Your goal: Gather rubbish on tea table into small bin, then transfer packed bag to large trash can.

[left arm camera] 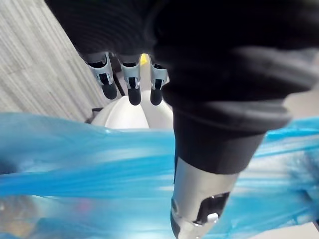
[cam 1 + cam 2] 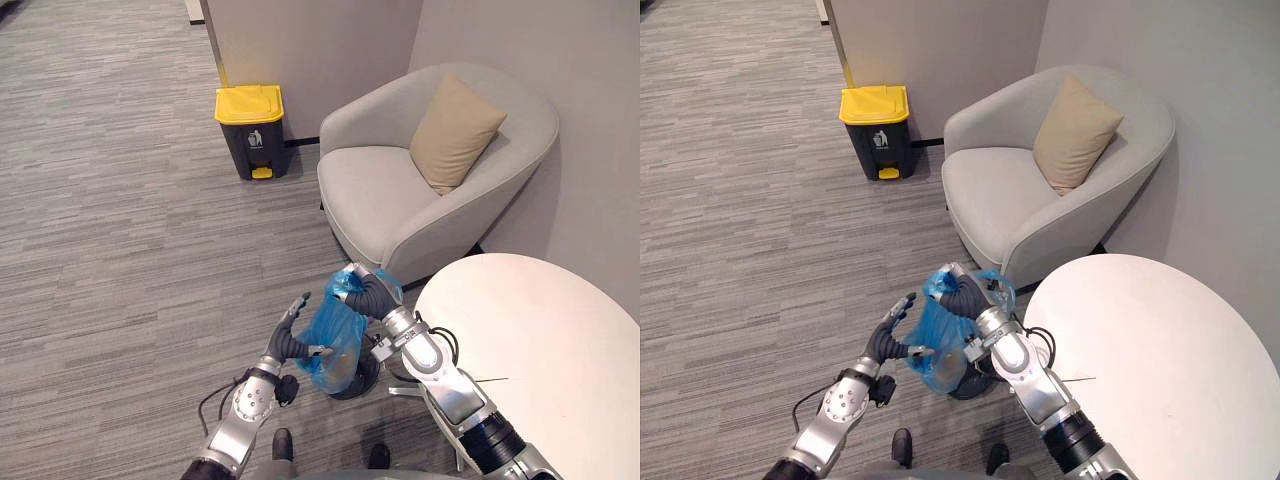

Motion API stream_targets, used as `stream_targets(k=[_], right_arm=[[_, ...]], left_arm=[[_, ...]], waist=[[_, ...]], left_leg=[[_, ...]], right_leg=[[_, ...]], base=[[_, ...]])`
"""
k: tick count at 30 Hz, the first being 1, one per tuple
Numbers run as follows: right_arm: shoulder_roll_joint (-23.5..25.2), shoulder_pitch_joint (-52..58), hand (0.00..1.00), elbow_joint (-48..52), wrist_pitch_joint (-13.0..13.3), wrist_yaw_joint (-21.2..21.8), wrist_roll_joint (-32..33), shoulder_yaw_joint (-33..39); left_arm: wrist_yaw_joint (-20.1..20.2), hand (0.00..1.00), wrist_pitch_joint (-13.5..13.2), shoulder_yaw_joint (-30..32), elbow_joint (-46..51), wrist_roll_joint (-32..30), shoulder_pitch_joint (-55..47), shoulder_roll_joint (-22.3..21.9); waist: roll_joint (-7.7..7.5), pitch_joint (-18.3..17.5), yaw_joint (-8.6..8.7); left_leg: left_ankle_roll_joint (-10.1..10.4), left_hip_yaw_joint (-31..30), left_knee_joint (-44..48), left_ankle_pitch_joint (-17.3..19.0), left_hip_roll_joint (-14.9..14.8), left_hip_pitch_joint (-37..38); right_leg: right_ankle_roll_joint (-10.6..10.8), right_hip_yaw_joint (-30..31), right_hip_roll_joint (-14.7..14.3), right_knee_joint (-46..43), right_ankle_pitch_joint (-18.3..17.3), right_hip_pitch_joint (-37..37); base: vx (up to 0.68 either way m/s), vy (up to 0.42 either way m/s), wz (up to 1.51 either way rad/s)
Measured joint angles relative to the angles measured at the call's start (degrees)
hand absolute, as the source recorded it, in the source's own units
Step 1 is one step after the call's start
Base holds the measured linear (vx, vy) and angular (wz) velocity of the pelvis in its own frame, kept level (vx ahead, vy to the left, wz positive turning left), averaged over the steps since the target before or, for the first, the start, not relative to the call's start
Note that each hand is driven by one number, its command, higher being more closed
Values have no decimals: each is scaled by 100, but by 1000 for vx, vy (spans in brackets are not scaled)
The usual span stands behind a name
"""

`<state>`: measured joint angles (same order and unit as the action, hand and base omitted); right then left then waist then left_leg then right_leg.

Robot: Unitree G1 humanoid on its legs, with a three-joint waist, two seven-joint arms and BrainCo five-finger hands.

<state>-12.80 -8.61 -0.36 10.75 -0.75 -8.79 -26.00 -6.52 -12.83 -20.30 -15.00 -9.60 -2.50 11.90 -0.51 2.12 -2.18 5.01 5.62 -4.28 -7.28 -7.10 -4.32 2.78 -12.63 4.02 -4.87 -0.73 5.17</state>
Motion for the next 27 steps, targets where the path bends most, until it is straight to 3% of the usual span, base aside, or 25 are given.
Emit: stream_targets(k=[12,27], right_arm=[[20,-291,100,271,-1,105,647,-443],[101,-432,100,653,-7,99,955,-866]], left_arm=[[-452,0,142,-208,106,-687,253,-284],[-745,0,258,-259,-314,-719,492,-589]], waist=[[-5,-119,116],[-9,-261,120]], left_leg=[[2,0,-16,2,-6,106],[24,10,-71,16,-12,232]], right_leg=[[-8,44,-17,12,19,-86],[-15,91,-34,42,24,-163]], base=[[0,3,-1],[0,1,-1]])
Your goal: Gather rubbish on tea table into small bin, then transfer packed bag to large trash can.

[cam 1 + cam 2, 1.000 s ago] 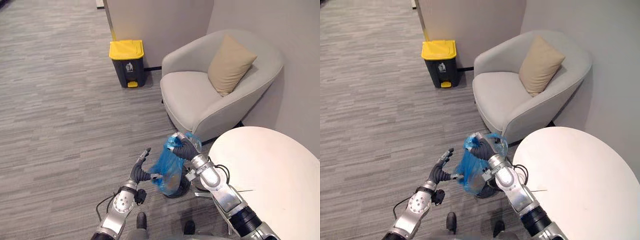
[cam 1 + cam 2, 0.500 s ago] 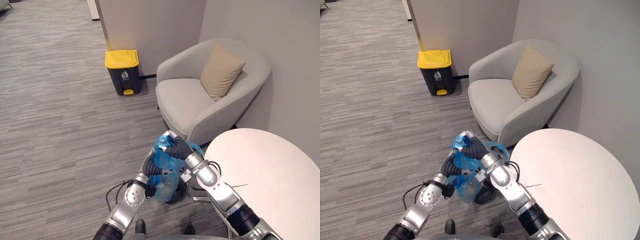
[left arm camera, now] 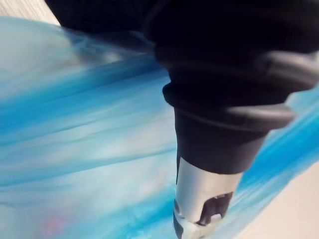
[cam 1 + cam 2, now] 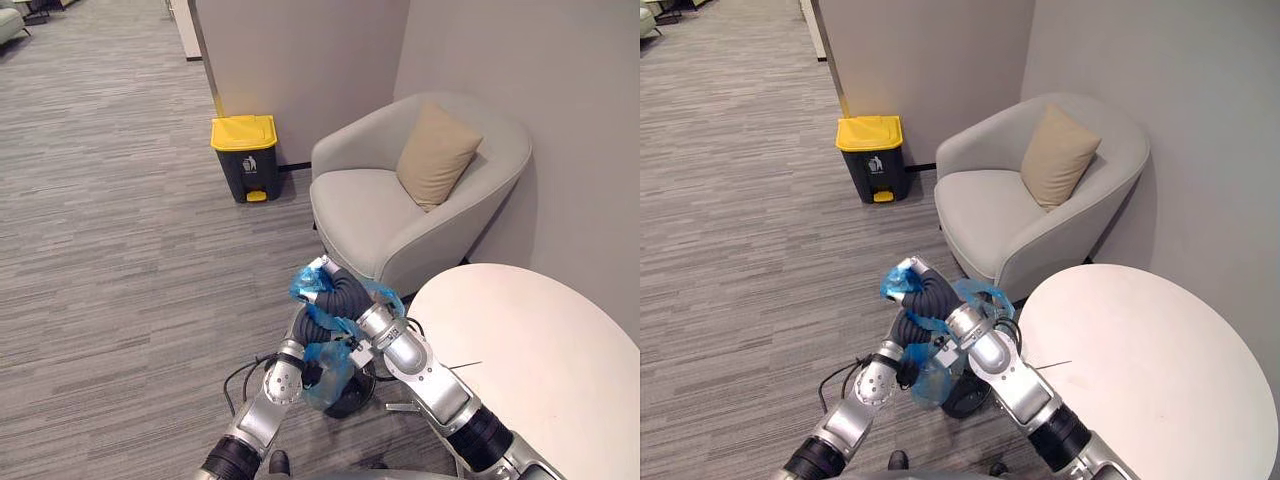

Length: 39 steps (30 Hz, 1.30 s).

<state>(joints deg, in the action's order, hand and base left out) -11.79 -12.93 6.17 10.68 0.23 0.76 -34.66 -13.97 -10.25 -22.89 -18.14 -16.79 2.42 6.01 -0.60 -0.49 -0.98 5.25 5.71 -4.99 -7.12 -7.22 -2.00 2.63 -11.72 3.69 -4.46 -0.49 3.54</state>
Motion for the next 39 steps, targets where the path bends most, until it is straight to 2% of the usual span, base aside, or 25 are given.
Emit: stream_targets(k=[14,20,21,24,31,39], right_arm=[[19,-589,100,0,-53,-12,228,-214],[48,-789,100,0,-105,-33,547,-470],[108,-812,100,0,-105,-36,594,-472],[258,-838,100,0,-105,-67,741,-497],[251,-1156,100,0,-114,-129,1013,-847],[249,-1152,100,0,-114,-108,1059,-845]], left_arm=[[-73,0,52,7,-392,-60,20,-29],[-204,0,101,94,-393,-32,16,-52],[-256,100,119,92,-399,-33,16,-70],[-371,100,133,96,-412,-33,16,-103],[-620,100,131,113,-437,40,57,-136],[-619,100,129,121,-457,151,106,-135]], waist=[[-24,-18,-11],[-24,-18,-20],[-25,-18,-21],[-25,-18,-40],[-24,-18,-25],[-22,-17,-1]], left_leg=[[-13,-9,-8,-12,-55,24],[22,-15,-10,14,-64,85],[28,-16,-10,18,-69,93],[80,-30,-11,56,-79,93],[80,-22,-11,56,-96,84],[79,-3,-9,58,-95,83]], right_leg=[[-28,30,-78,69,52,-50],[-29,30,-86,80,51,-118],[-30,30,-90,84,51,-126],[-37,39,-103,94,56,-124],[-57,58,-135,165,71,-133],[-57,84,-139,180,69,-126]], base=[[2,0,0],[0,0,0],[0,0,0],[0,0,0],[6,-2,-1],[0,0,0]])
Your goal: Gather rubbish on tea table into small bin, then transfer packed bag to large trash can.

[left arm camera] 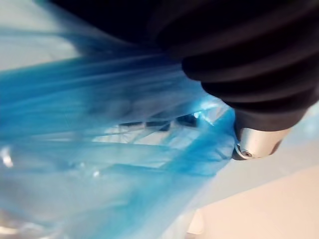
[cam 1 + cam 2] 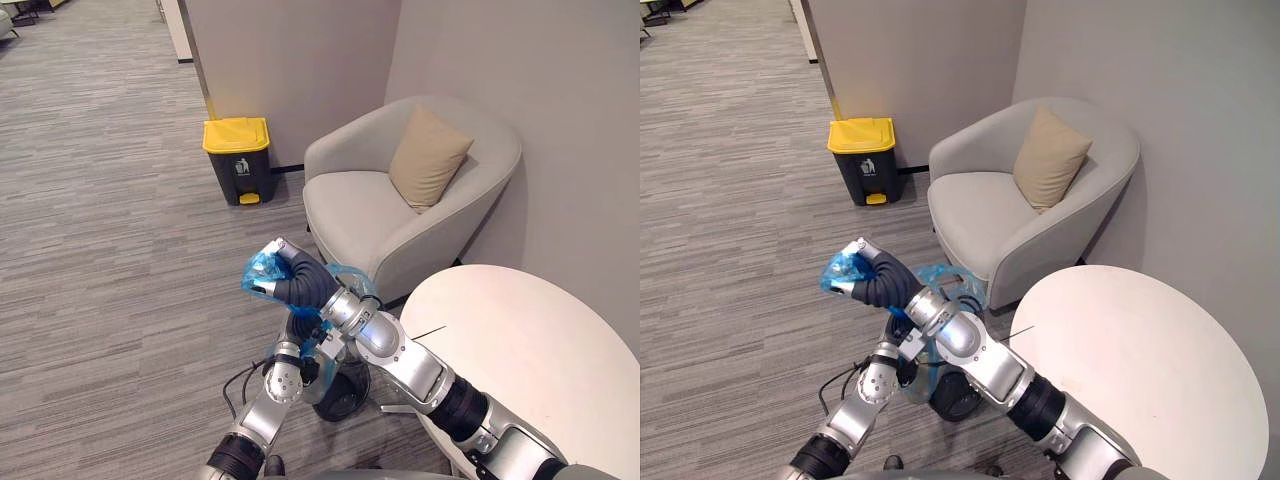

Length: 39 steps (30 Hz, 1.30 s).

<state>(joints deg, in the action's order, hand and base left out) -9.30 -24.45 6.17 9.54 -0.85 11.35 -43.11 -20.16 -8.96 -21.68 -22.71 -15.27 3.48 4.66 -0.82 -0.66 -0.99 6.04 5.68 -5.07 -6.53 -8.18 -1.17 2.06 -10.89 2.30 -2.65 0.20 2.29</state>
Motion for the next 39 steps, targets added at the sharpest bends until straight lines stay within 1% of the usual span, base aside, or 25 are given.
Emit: stream_targets(k=[5,6,10,13,17,20,22,25,27,28,29,32,33,39], right_arm=[[2,150,100,0,10,109,-9,44],[3,254,0,0,25,124,-25,50],[11,597,0,0,42,226,-137,260],[-1,854,0,0,116,230,-309,521],[-70,1104,0,-5,129,230,-653,726],[-153,1216,0,-14,139,225,-1166,770],[-182,1368,0,-24,142,212,-1606,925],[-342,1445,0,-25,148,182,-1956,1029],[-392,1577,0,-26,171,89,-2319,1185],[-438,1595,0,-26,184,67,-2349,1198],[-546,1645,0,-25,278,12,-2555,1284],[-607,1780,0,-25,364,-63,-2759,1516],[-688,1867,0,-21,386,-171,-2844,1651],[-666,2284,0,-7,556,-417,-2944,2191]], left_arm=[[18,100,12,133,-38,111,-11,-18],[28,100,48,177,-67,117,-28,-13],[119,100,123,264,-203,173,-76,-11],[139,100,149,422,-209,269,-241,-33],[145,100,182,622,-209,452,-274,-37],[158,100,183,749,-209,628,-289,-40],[203,100,181,887,-209,796,-354,-64],[250,100,181,894,-209,875,-429,-51],[254,100,181,944,-209,946,-498,-54],[253,100,181,1022,-209,959,-506,-61],[249,100,179,1142,-206,1001,-502,-97],[251,100,176,1241,-207,1012,-518,-99],[250,100,176,1328,-207,1017,-525,-95],[251,100,150,1424,-207,1026,-656,-86]], waist=[[4,3,3],[8,5,3],[13,8,5],[16,10,16],[27,17,14],[27,18,11],[28,18,15],[28,18,13],[30,20,14],[30,20,15],[30,20,10],[31,20,12],[33,21,14],[80,51,23]], left_leg=[[15,0,-1,12,-1,3],[15,-1,-2,12,-1,3],[15,0,-8,12,0,2],[15,8,-13,13,0,2],[15,8,-15,13,0,3],[15,10,-17,13,0,3],[15,14,-20,13,1,5],[14,20,-21,13,1,6],[14,25,-23,14,1,8],[13,35,-23,14,1,8],[11,57,-23,16,0,8],[8,69,-23,17,1,8],[6,75,-23,18,1,8],[-2,105,-23,45,2,36]], right_leg=[[1,3,1,-3,-2,1],[1,3,1,-3,-2,2],[4,4,4,-4,-4,5],[7,11,4,-3,-6,11],[8,11,5,-3,-8,12],[9,11,6,-4,-9,11],[10,14,7,-3,-9,13],[10,20,7,-3,-9,15],[11,24,7,-3,-10,19],[10,35,6,-5,-9,26],[10,55,6,-11,-9,42],[10,67,7,-12,-8,47],[11,74,6,-12,-8,51],[11,103,6,-3,-8,50]], base=[[0,0,0],[0,0,0],[0,0,0],[0,0,0],[0,0,0],[0,0,0],[0,0,0],[0,0,0],[0,0,0],[0,0,-6],[0,0,-6],[0,0,-2],[0,0,0],[0,0,-1]])
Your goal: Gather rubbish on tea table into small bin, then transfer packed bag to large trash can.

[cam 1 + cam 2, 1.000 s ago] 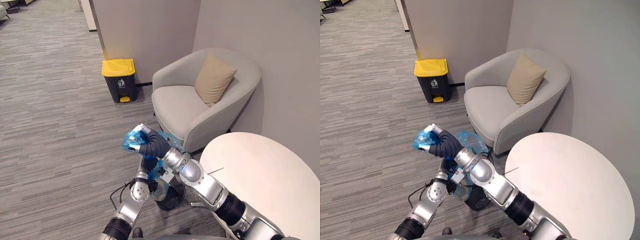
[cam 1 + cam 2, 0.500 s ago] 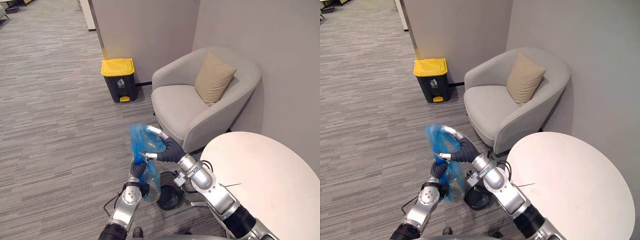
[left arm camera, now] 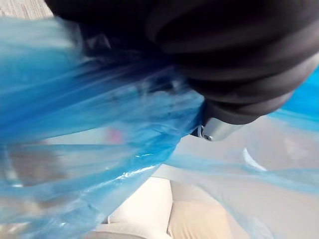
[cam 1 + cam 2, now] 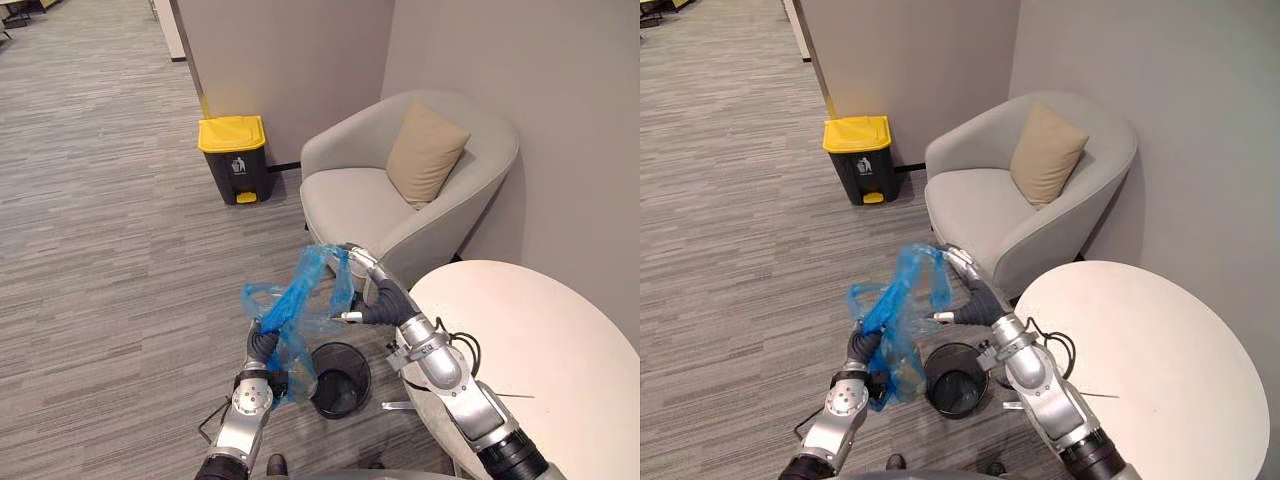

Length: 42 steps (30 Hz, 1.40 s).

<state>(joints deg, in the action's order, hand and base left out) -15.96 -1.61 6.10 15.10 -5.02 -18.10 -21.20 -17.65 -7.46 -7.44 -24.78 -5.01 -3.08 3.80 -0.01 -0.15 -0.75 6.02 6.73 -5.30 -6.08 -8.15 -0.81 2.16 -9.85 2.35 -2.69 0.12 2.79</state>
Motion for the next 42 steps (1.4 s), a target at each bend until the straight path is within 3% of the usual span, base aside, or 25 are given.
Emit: stream_targets(k=[5,10,25,42], right_arm=[[338,633,0,-76,14,-133,49,842],[594,942,0,-1078,-48,-165,361,1431],[883,1229,0,-3378,-289,143,994,1933],[997,1294,0,-3875,-385,191,1527,2071]], left_arm=[[10,100,-7,370,-4,66,-203,-11],[145,100,-35,688,-129,99,-417,64],[658,100,-54,1035,-937,103,-784,133],[1002,100,-59,1024,-1192,209,-1131,89]], waist=[[50,31,12],[63,39,94],[159,97,159],[147,113,151]], left_leg=[[2,18,0,39,7,29],[-14,4,0,52,22,66],[-1,5,0,160,26,111],[15,155,13,207,22,166]], right_leg=[[9,9,-3,89,10,-42],[20,-24,-3,228,37,-149],[28,-54,-17,414,47,-283],[34,102,-10,318,40,-220]], base=[[8,0,-1],[26,0,2],[4,0,1],[-10,2,-5]])
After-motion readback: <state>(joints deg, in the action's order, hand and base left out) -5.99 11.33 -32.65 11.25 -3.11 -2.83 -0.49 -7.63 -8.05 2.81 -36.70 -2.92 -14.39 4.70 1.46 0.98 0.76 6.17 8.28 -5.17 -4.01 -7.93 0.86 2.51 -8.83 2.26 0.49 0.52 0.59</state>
